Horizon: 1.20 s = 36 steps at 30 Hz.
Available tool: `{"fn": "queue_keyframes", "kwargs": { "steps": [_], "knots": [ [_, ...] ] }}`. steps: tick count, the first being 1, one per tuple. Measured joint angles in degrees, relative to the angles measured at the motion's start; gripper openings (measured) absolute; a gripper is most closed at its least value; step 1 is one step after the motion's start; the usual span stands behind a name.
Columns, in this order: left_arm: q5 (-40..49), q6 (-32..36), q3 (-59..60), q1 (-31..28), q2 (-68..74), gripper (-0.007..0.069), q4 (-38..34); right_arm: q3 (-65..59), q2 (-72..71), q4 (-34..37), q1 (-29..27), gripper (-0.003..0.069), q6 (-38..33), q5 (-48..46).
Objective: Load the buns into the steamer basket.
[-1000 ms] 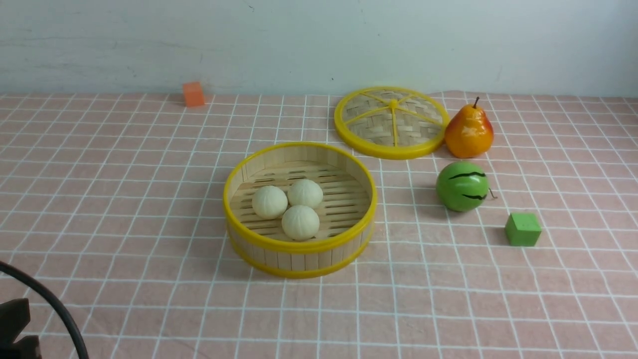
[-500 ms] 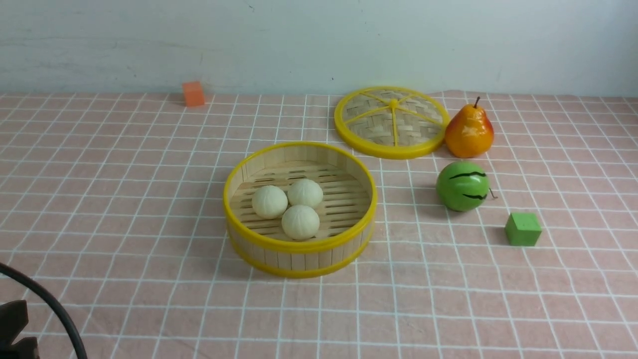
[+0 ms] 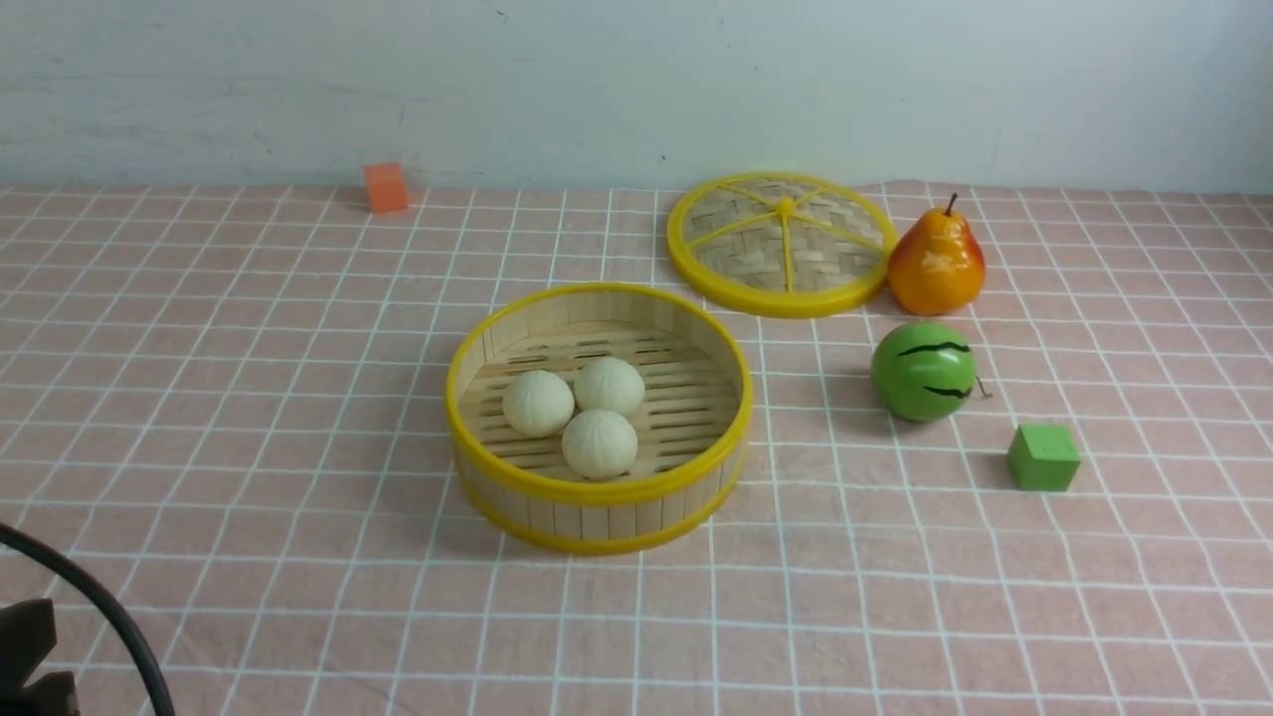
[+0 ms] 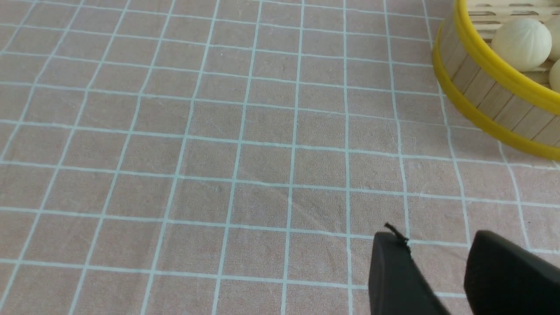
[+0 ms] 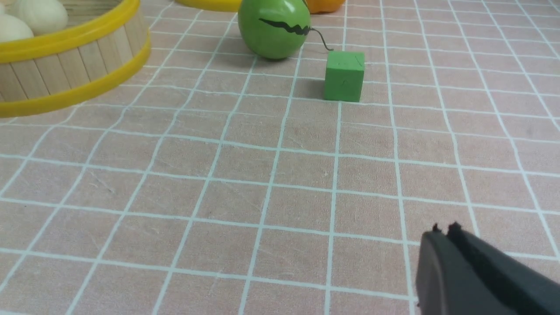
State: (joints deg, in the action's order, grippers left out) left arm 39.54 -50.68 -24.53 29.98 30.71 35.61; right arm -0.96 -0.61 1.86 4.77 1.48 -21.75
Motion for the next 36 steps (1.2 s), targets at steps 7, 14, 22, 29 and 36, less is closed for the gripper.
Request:
{"fn": "queue_keyframes", "kwargs": {
  "steps": [7, 14, 22, 29, 36],
  "knots": [
    [0.0, 0.0, 0.0, 0.0, 0.0, 0.0238, 0.0, 0.0, 0.0, 0.0, 0.0, 0.001, -0.2, 0.0],
    [3.7, 0.0, 1.7, -0.3, -8.3, 0.0238, -0.1, 0.0, 0.0, -0.1, 0.0, 0.0017, -0.2, 0.0],
    [-22.9, 1.6, 11.7, -12.5, -24.4, 0.0216, -9.5, 0.0, 0.0, -0.1, 0.0, 0.0027, -0.2, 0.0],
    [-37.2, 17.1, 25.5, -25.0, -31.3, 0.016, -23.6, 0.0, 0.0, 0.0, 0.0, 0.0031, -0.3, 0.0],
    [-18.8, 25.9, 26.3, -26.3, -31.3, 0.0078, -30.3, 0.0, 0.0, 0.0, 0.0, 0.0036, -0.3, 0.0]
  ]
}}
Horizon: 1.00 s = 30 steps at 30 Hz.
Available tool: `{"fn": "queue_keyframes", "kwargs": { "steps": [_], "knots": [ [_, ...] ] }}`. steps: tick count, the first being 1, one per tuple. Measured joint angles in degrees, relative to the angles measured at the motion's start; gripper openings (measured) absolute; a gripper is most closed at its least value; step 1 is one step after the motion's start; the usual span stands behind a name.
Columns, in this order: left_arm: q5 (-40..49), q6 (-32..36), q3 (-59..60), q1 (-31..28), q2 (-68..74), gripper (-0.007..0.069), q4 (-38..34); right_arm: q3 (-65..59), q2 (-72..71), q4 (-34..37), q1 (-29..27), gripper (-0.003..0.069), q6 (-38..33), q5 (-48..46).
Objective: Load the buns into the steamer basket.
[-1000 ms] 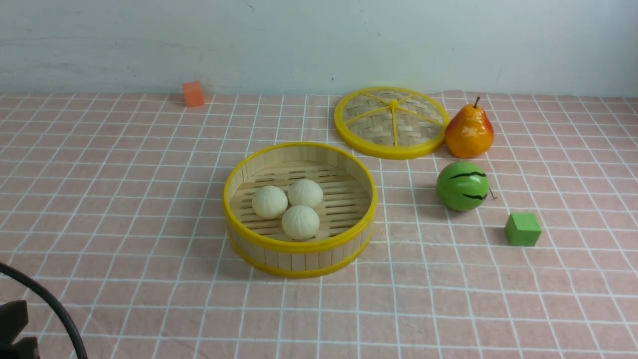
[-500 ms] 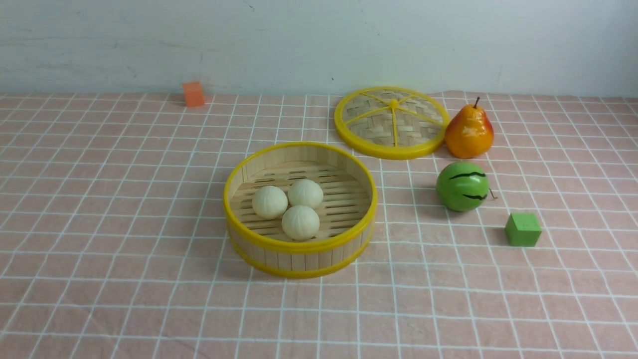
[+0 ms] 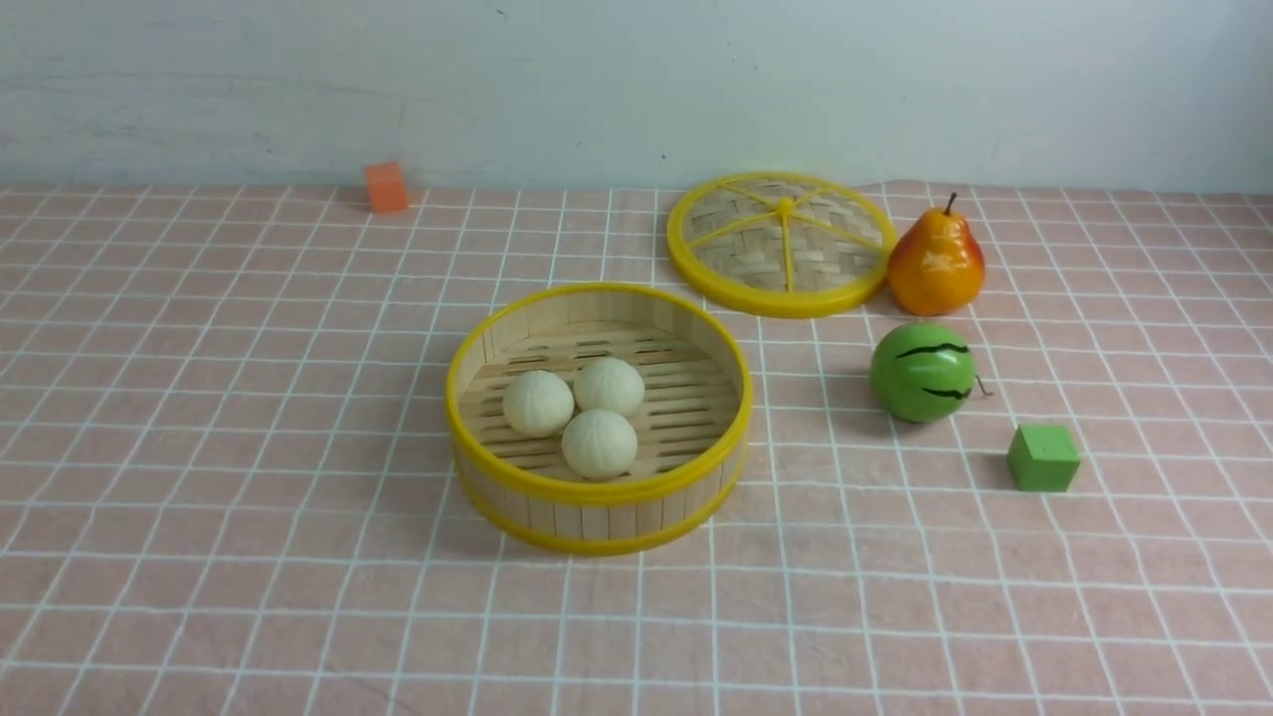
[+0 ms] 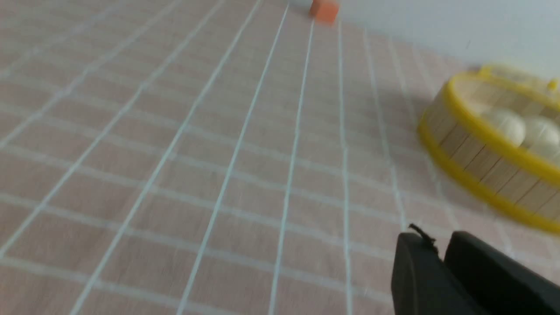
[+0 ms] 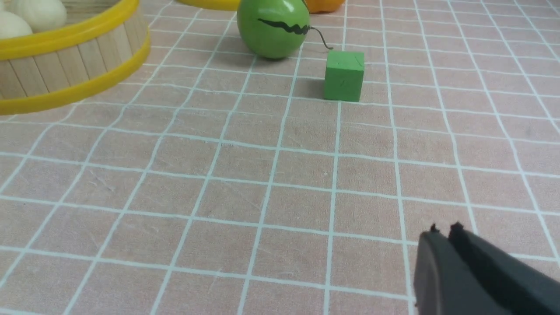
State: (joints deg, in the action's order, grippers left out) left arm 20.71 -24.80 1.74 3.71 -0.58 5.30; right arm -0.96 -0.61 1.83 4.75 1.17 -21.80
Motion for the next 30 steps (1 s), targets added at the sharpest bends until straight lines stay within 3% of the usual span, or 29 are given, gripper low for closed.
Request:
{"fn": "queue_keyframes", "kwargs": {
  "steps": [3, 15, 30],
  "knots": [
    [1.7, 6.4, 0.1, 0.0, 0.0, 0.0047, -1.3, 0.0, 0.0, 0.0, 0.0, 0.0041, 0.0, 0.0],
    [2.2, 13.5, 0.1, 0.0, 0.0, 0.0034, -4.0, 0.0, 0.0, -0.1, 0.0, 0.0052, -0.1, 0.0],
    [2.3, 14.4, 0.1, 0.0, 0.0, 0.0038, -5.9, 0.0, 0.0, 0.0, 0.0, 0.0062, -0.1, 0.0]
  ]
}}
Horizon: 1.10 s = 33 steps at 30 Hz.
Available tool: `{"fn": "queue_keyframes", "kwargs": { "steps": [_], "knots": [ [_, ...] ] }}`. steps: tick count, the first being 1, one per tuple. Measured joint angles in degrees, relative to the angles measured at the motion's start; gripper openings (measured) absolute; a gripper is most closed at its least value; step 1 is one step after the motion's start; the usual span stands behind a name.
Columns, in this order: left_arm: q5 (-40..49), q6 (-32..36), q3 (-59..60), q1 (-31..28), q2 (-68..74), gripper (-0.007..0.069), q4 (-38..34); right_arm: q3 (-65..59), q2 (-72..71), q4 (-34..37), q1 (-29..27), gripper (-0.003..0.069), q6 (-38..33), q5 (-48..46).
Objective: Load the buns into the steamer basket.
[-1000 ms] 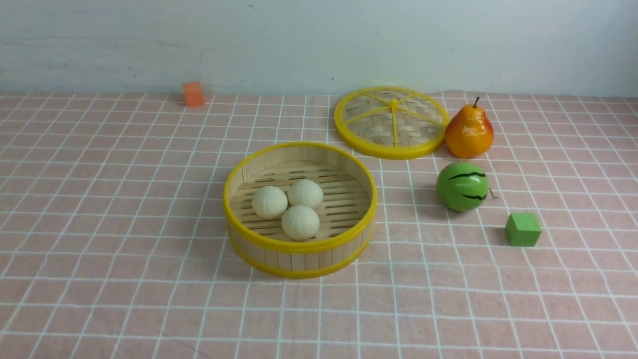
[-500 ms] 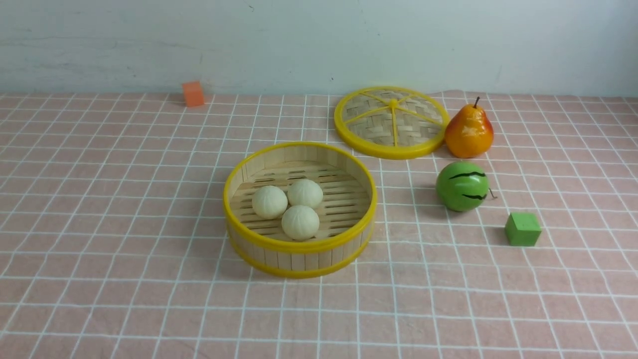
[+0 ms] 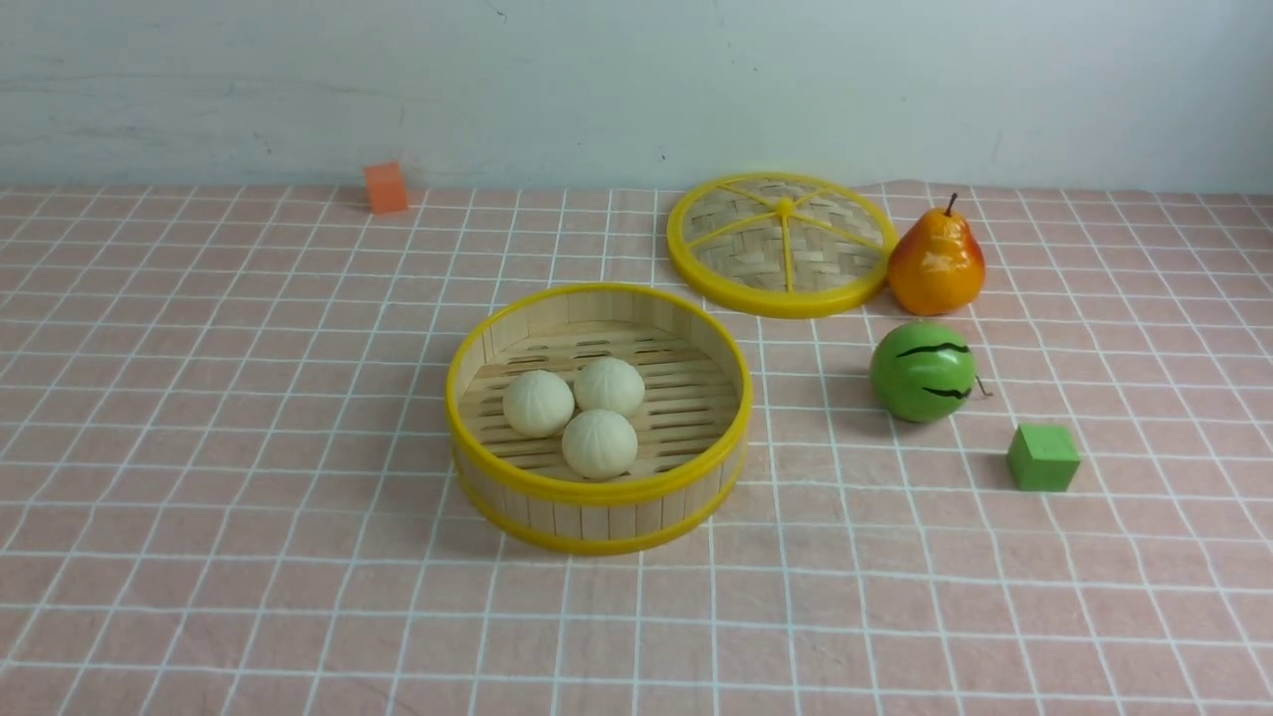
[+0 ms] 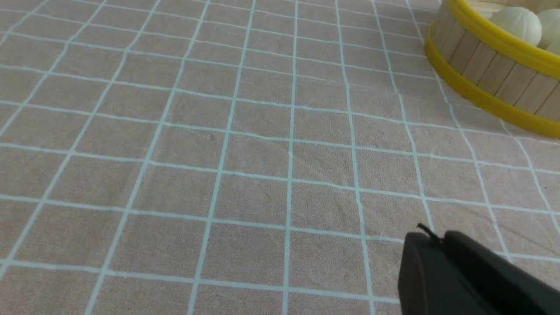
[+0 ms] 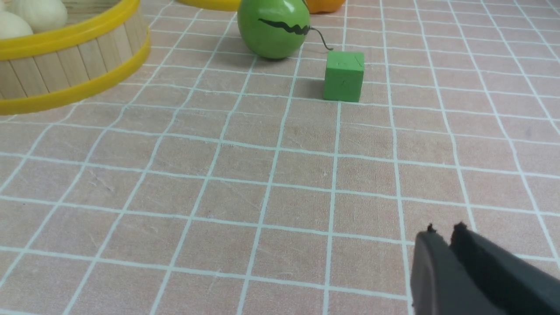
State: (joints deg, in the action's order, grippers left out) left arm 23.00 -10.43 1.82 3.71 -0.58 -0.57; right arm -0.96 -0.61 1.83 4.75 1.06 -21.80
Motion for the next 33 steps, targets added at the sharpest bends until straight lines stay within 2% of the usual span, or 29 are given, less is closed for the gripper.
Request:
{"fn": "queue_keyframes", "kwargs": {
  "steps": [33],
  "knots": [
    [0.0, 0.0, 0.0, 0.0, 0.0, 0.0057, -0.2, 0.0, 0.0, -0.1, 0.0, 0.011, 0.1, 0.0]
  ]
}}
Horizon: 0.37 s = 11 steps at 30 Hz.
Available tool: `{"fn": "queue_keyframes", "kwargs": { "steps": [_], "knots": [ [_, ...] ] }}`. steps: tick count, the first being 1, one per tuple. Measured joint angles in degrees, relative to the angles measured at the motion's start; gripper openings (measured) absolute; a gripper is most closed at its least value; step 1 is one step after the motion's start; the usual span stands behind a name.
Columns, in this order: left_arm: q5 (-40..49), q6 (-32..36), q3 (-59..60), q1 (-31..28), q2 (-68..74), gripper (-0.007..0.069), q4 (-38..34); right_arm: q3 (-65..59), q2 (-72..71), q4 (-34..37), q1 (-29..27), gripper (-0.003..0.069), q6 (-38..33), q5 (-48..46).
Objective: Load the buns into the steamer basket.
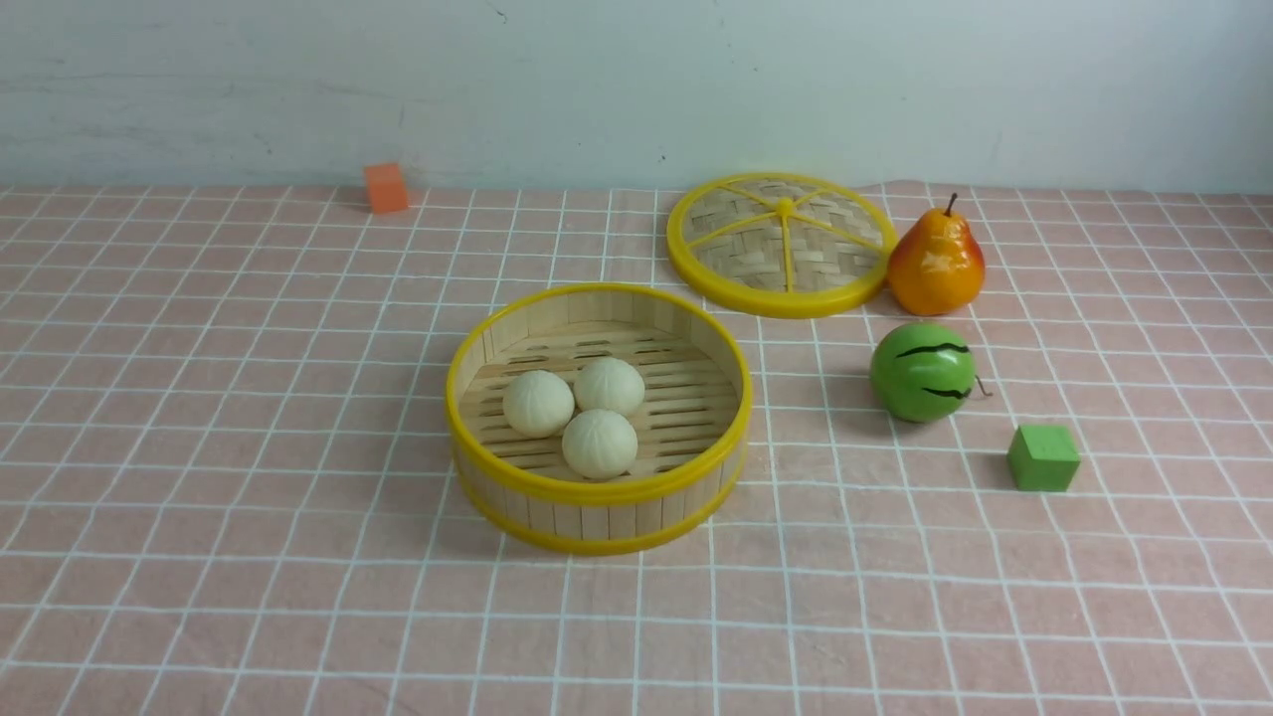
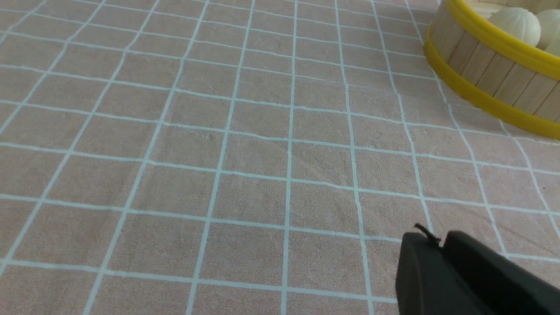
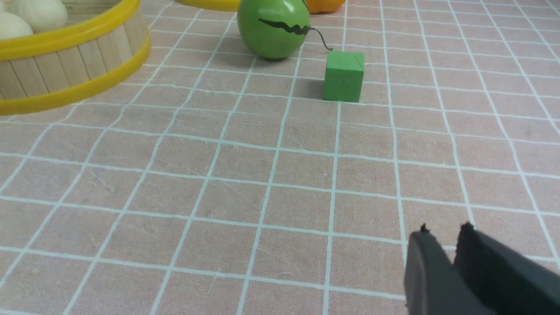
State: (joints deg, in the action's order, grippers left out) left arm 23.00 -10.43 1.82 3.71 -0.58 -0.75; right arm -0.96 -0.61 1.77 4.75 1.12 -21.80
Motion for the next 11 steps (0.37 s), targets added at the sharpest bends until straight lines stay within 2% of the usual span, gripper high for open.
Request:
{"fn": "queue_keyframes", "kwargs": {
  "steps": [11],
  "knots": [
    [-0.1, 0.0, 0.0, 0.0, 0.0, 0.0071, 0.0, 0.0, 0.0, 0.0, 0.0, 0.0123, 0.0, 0.0]
  ]
}}
